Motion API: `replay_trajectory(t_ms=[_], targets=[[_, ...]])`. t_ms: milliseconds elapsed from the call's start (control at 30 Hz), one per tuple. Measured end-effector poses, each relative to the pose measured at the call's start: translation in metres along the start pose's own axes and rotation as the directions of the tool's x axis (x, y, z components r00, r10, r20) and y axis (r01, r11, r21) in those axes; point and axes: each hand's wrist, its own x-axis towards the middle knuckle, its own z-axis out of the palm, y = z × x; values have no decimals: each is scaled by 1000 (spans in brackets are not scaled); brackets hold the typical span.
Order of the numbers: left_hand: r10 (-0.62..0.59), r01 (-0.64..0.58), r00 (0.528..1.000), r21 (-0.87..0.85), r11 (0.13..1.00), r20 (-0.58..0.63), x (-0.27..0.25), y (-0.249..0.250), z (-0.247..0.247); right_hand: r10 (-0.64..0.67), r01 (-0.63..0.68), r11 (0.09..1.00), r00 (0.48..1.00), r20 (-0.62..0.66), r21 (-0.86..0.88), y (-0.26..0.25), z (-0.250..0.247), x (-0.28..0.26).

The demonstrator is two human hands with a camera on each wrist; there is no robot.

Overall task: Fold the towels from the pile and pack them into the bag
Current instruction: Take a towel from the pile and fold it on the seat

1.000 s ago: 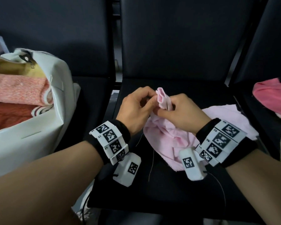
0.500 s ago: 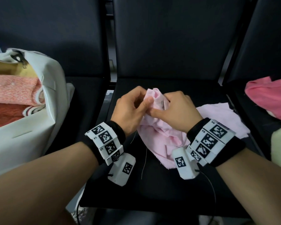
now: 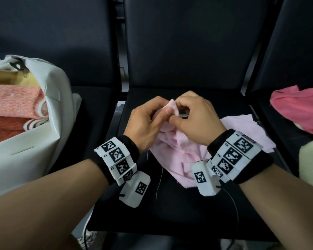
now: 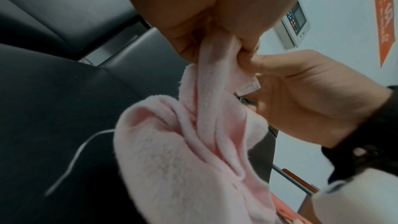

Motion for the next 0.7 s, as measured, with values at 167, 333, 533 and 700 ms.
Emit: replay_trajectory(t_ms=[167, 333, 533, 700], targets=[[-2, 1, 999, -11, 1000, -36, 1, 3, -1, 16, -13, 995, 999, -32, 95, -3, -5, 0], [-31, 31, 1000, -29, 999, 3, 1, 8, -3, 21, -15, 995, 998, -62, 102, -1, -7, 0], [-46, 46, 990, -10, 999, -137, 10, 7, -13, 69, -69, 997, 997, -14, 17, 5, -12, 5], [-106, 100, 950, -36, 994, -293, 14, -3, -24, 158, -161, 985, 986, -48, -62, 15, -13, 7]])
